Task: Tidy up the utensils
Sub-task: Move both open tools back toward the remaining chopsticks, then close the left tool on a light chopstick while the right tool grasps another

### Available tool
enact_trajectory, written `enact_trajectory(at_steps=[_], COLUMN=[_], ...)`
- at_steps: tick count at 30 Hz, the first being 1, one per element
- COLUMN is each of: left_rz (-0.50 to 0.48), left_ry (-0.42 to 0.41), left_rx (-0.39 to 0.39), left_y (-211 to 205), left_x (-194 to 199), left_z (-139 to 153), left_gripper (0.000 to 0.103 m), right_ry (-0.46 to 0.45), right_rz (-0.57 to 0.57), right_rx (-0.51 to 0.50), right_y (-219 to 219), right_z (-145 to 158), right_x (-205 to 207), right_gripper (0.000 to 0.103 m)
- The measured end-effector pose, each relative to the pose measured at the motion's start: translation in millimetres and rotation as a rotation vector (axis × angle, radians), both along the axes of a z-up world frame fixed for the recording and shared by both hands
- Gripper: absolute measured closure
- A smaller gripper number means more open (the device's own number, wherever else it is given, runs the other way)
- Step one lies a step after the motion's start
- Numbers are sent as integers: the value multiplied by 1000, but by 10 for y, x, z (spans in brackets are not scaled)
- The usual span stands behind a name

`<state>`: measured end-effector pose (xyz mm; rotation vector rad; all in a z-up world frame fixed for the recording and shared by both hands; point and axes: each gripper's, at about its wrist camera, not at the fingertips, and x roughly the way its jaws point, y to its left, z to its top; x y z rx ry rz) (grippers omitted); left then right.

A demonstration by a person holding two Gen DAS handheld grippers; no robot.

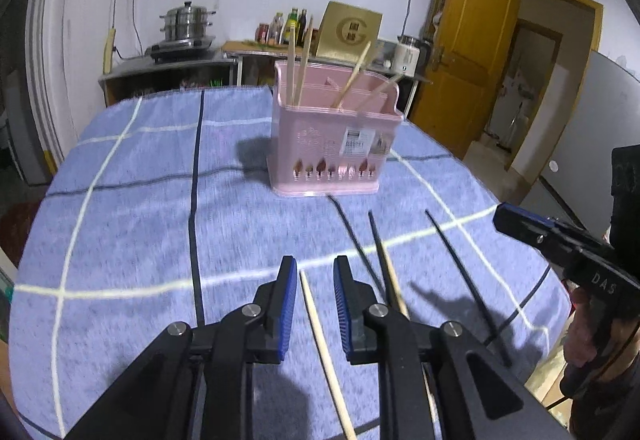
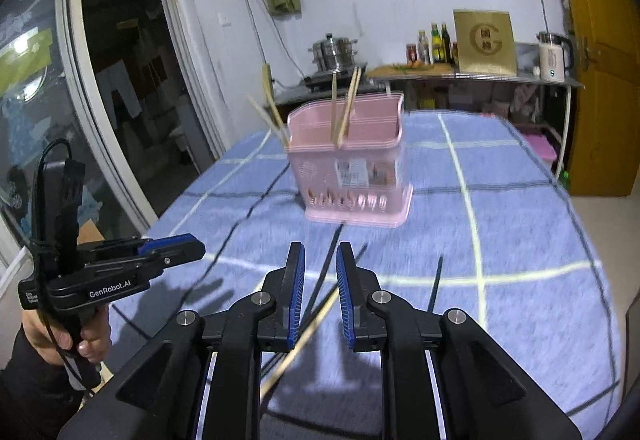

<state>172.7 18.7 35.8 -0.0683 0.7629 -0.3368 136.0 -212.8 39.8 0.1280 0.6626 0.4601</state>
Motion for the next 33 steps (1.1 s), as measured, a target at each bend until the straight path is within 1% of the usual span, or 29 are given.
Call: enact_trajectory(at_steps=[3,6,8,14,20,26,29,33], left_rz=[5,9,14,25,28,20,16,12], left_ry=[23,33,35,53,71,93,110,152], left_rx=[-3,-10,-10,-19,-33,-39,-45,-50], left_y=[13,47,70,127,138,98,54,-19], left_x=[-17,-34,-47,-36,-12,46,112,232], left_z=[-98,-139,-162,-226,-288,-336,-370,-455], left_gripper=[85,85,85,85,85,85,85,85], right_ry=[49,109,146,214,215,216,223,231], right_rz=[9,24,28,15,-10,-6,-18,-21], right_rx=[-20,-46,-68,-144,-201,-255,-271,-262], right_y=[105,217,291,419,486,539,521,426], right_z=[-184,-404,-537,-759,-776,-762,-748,-756], right_x=[4,14,34,81,77,85,188,351], right_gripper=[85,80,80,79,79,79,79,79])
